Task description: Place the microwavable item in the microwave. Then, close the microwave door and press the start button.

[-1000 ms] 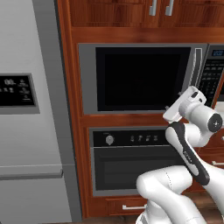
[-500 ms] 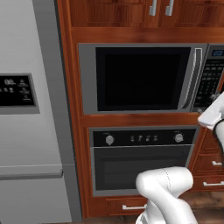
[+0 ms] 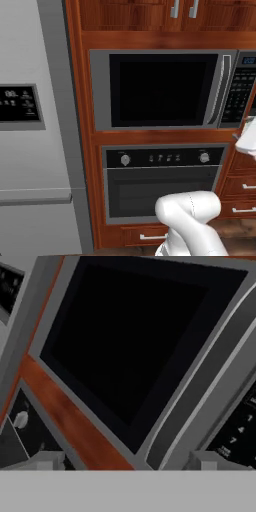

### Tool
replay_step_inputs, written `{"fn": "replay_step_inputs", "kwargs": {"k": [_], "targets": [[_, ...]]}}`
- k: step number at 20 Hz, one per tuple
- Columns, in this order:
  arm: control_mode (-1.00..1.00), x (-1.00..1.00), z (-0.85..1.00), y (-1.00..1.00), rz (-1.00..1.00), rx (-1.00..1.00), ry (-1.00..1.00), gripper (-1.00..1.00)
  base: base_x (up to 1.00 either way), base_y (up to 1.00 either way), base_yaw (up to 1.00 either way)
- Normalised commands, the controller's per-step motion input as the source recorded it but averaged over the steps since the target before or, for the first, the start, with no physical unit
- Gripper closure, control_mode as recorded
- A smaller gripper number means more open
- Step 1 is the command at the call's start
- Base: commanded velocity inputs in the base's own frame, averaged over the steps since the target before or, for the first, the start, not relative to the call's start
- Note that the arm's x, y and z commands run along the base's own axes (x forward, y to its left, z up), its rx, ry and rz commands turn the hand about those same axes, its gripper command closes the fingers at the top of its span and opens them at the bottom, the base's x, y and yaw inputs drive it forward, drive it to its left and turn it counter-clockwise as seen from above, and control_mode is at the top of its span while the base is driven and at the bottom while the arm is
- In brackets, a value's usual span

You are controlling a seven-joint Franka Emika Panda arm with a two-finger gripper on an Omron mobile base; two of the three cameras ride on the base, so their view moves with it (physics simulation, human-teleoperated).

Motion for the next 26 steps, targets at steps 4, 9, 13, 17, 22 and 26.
{"fn": "replay_step_inputs", "kwargs": {"k": [4, 9, 13, 17, 22, 26], "targets": [[-1.0, 0.57, -0.32, 0.04, 0.08, 0.04, 0.01, -1.0, 0.0, 0.0, 0.0], [-1.0, 0.44, -0.13, 0.0, 0.01, 0.03, 0.01, -1.0, 0.0, 0.0, 0.0], [-1.0, 0.13, -0.08, -0.14, 0.0, 0.03, 0.0, -1.0, 0.0, 0.0, 0.0], [-1.0, 0.17, -0.25, -0.15, 0.0, 0.03, 0.06, -1.0, 0.0, 0.0, 0.0], [-1.0, 0.28, -0.2, -0.08, 0.0, 0.03, 0.08, -1.0, 0.0, 0.0, 0.0], [-1.0, 0.21, -0.05, -0.11, 0.0, 0.04, 0.03, -1.0, 0.0, 0.0, 0.0]]}}
